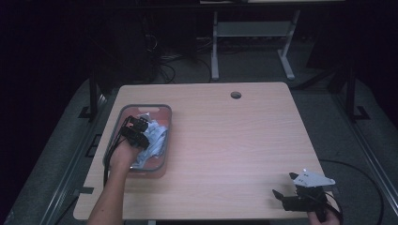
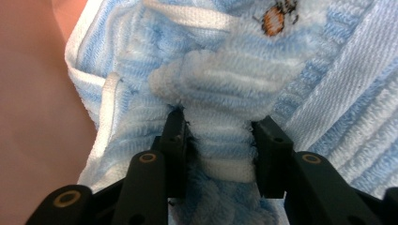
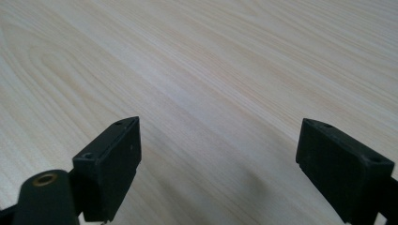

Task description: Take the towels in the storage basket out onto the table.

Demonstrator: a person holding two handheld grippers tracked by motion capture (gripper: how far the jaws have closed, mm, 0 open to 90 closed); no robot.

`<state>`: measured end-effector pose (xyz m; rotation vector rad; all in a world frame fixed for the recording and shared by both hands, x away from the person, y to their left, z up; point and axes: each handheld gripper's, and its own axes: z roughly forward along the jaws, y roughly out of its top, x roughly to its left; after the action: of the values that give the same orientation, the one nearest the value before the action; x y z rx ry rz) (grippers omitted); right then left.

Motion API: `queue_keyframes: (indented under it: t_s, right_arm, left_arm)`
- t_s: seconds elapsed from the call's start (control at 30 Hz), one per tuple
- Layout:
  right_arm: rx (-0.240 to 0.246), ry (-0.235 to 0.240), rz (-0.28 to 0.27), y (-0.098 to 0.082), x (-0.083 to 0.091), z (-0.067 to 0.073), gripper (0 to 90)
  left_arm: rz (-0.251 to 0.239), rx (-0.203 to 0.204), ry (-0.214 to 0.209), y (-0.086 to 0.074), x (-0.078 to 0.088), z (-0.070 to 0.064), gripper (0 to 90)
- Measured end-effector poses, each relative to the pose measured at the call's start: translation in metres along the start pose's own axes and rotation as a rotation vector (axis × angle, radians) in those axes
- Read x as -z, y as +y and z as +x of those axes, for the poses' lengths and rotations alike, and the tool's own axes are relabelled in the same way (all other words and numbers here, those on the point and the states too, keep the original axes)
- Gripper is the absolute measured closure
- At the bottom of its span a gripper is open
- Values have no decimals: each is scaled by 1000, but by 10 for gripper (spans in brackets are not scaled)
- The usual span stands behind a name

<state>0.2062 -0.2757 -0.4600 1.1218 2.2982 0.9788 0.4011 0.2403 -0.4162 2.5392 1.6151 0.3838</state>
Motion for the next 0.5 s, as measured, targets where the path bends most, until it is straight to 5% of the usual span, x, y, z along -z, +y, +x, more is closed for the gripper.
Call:
queue_keyframes:
  t_s: [0.13, 0.3, 0.5]
  right_arm:
    - [-6, -5, -2, 0, 0, -1, 138]
    - [-6, -8, 6, 1, -3, -1, 138]
    - [-5, -16, 3, 1, -1, 0, 138]
  left_arm:
    - [-27, 6, -22, -4, 6, 1, 648]
    - [-47, 29, -97, -9, 14, 4, 663]
    - [-133, 78, -197, -19, 30, 16, 674]
